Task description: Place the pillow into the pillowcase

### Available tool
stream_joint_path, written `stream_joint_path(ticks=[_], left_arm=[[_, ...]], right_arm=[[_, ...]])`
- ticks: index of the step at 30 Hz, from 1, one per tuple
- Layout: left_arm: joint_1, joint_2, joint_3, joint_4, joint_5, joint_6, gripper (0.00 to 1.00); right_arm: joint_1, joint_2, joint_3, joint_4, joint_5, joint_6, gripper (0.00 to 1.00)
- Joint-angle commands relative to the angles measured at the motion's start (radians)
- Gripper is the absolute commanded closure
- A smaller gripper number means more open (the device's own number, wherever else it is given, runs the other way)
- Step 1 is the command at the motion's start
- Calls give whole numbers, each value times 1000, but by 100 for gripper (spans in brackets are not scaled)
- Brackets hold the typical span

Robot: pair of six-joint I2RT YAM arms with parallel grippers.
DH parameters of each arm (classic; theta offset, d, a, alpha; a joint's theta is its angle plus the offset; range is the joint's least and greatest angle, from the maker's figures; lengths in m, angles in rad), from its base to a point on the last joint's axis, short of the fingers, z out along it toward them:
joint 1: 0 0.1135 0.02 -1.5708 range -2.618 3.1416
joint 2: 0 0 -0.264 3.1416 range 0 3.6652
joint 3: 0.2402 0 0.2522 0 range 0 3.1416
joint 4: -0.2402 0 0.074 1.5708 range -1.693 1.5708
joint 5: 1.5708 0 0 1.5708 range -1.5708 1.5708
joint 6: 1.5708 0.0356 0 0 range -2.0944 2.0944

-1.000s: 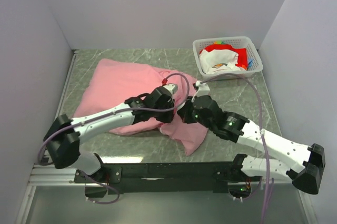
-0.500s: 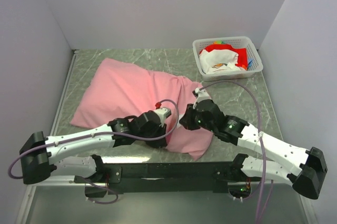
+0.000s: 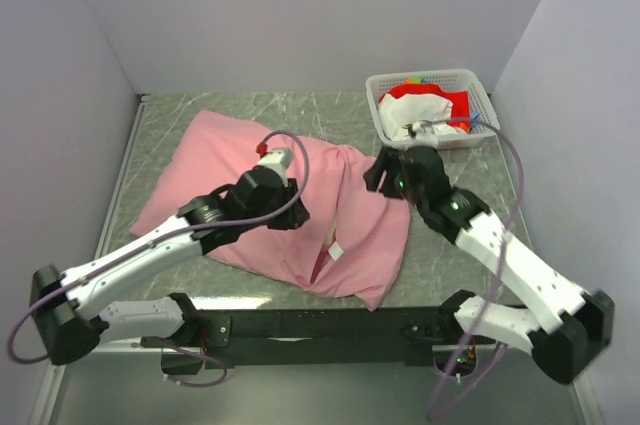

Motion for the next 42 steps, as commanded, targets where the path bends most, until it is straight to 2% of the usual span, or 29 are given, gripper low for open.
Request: stream_joint_path(ticks=[1,5,11,14,17,19,20,22,23,25,26,28,29,30,34,35,38,40,42], left_arm=[[-30,126,16,32,90,65,59],[-102,103,-56,29,98,73,49],[-196,26,-174,43,107,25,23],[-243,49,-202,12,69,-2,19],[-282,62,-237,51,89,-24,14],[-294,81,-252,98,94,-33,12],[-302,94,-255,109,89,-39,13],[-309,143,-272,158,89,-47,18],[-314,158,-277,178,95,-51,28],[-325,189,-283,192,92,-56,39],[-334,191,-284,181,66,-64,57],[-336,165,-292,154,49,-67,75],[-336,151,-294,119,44,-70,91],[-336,134,-294,92,32,-74,99],[-343,7,-300,-47,38,-99,99],[-377,-22,-306,-69,46,-129,99],[-388,-89,-330,-105,113,-198,99],[-397,-127,-349,-156,120,-231,99],[-403,-162,-370,-175,133,-281,99]], right_arm=[[-47,270,209,61,-64,-79,36],[-93,461,341,76,-111,-108,39],[-105,779,618,-29,-40,-168,40],[-114,891,696,-58,-26,-182,39],[-117,976,749,-74,-27,-190,39],[-117,1005,757,-77,-32,-190,44],[-116,1016,744,-68,-36,-191,53],[-116,1012,718,-57,-52,-183,67],[-114,993,673,-34,-62,-180,80],[-116,964,620,-14,-76,-170,90],[-114,921,562,6,-81,-165,99],[-114,865,496,30,-87,-147,100],[-116,805,437,49,-102,-141,100],[-114,774,410,56,-108,-130,100],[-116,648,307,69,-95,-121,100],[-120,613,286,64,-82,-122,96],[-159,590,263,61,-61,-133,87],[-205,599,260,56,-67,-137,84],[-226,602,238,73,-84,-136,71]])
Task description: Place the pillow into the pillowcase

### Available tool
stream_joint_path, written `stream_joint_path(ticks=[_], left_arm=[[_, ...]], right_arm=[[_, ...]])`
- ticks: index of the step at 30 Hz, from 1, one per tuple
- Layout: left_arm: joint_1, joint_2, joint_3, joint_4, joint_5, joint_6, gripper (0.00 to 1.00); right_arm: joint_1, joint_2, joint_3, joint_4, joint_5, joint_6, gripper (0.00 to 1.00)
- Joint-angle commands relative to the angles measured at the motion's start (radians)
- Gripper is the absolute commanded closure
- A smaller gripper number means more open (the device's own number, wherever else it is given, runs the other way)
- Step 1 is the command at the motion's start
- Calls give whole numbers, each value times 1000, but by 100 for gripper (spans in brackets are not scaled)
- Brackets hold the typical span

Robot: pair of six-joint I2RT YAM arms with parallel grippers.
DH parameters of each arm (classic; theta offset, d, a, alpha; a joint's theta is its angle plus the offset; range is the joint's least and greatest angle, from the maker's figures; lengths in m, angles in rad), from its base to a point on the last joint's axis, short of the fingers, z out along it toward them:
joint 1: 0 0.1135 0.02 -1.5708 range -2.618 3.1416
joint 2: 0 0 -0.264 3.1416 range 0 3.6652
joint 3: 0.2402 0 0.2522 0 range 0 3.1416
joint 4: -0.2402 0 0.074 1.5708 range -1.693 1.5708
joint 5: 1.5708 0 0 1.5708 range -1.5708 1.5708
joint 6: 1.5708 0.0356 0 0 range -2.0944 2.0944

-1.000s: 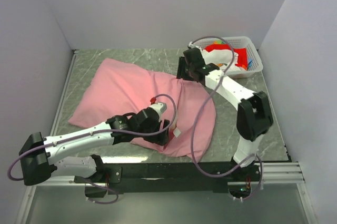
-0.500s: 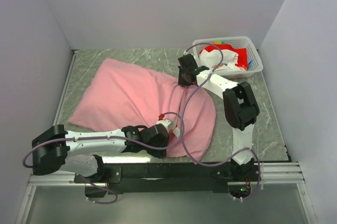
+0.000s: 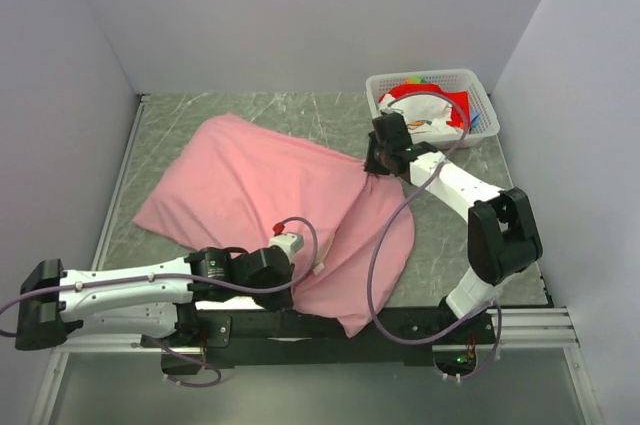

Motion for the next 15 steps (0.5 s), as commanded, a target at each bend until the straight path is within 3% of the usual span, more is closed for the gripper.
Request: stream_joint_path(ticks=[1,2,4,9,15], left_arm=[[-17,-93,-62,-107,58,-137,99],[-20,-114,-78,-101,81,-173,99],[-23,-166,-118,-105,87,-200,99],[-23,-167,-115,-115,67,-201,99],[-26,-127,-109,-78,74,-181,99]], right_arm=[[-82,-17,-48,15,-5,-2,65],[-82,-38,-70,29,-4,3,59],[-80,-89,-103,41,-10,12,55],[-13,-259,-194,61,70,63,54],[159,-406,-297,32,223,123,56]])
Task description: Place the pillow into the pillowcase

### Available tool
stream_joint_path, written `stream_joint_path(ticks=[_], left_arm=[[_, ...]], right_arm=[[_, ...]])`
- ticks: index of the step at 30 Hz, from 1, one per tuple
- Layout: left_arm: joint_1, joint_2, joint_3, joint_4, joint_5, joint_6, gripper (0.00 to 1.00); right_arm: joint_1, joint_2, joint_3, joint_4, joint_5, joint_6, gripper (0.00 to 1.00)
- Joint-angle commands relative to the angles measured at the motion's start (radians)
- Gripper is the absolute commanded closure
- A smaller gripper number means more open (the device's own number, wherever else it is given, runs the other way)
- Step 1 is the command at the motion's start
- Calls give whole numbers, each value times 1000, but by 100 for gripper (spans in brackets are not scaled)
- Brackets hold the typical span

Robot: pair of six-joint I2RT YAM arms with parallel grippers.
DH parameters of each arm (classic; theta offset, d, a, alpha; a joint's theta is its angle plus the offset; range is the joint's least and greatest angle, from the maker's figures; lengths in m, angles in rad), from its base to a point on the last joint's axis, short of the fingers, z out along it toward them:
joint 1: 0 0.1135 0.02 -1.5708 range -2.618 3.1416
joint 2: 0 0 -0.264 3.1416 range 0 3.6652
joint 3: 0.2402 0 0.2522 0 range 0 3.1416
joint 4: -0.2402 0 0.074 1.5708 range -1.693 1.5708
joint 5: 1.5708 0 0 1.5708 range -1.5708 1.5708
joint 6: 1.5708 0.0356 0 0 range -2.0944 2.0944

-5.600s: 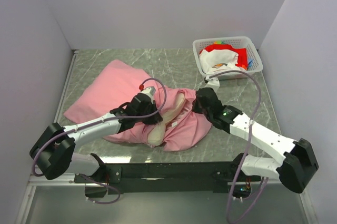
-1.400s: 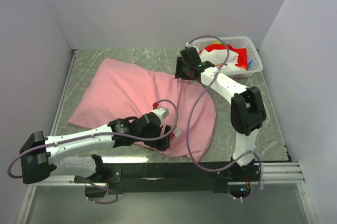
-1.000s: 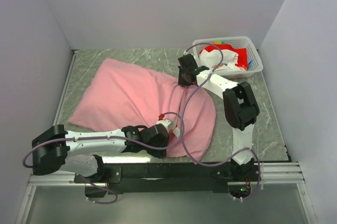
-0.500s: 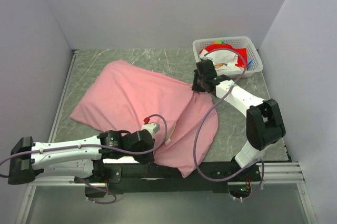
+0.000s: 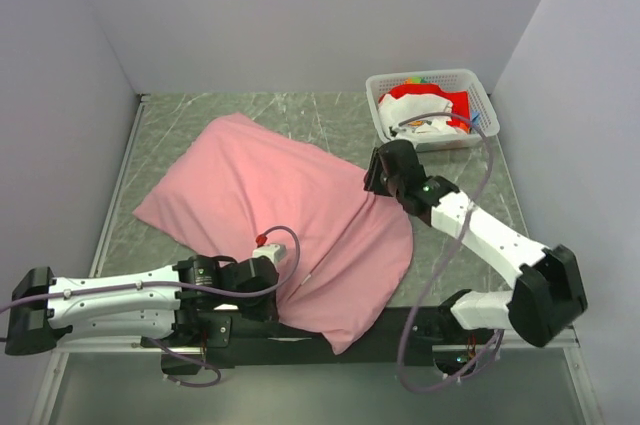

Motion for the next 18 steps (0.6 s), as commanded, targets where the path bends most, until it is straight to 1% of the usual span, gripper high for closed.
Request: stream_joint_path(ticks=[1,3,4,6,8,10,15,16,18], left_arm=[[-11,20,15,26,24,-3,99],[-12,20,21,23,18,0,99],[-11,20,24,22,17,3,99],[-12,18,30,13,12,5,99],[-14,17,28,14,12,3,99],[-14,17,27,19,15,2,99],[-14,20,36,11,12,3,99],[-15,18,36,13,12,3,99],[-15,20,36,13,9,5,99]], right_arm=[[93,-101,-87,14,112,63,57],[143,-120,-115,13,111,90,60],[157,-143,-144,5,120,109,64],[180,-172,-186,14,120,128,65],[182,-218,-250,49,94,149,63],[180,-217,-278,80,65,157,61],[180,-143,-261,140,19,163,54],[180,-131,-256,155,9,166,51],[180,-91,-249,174,2,168,50]])
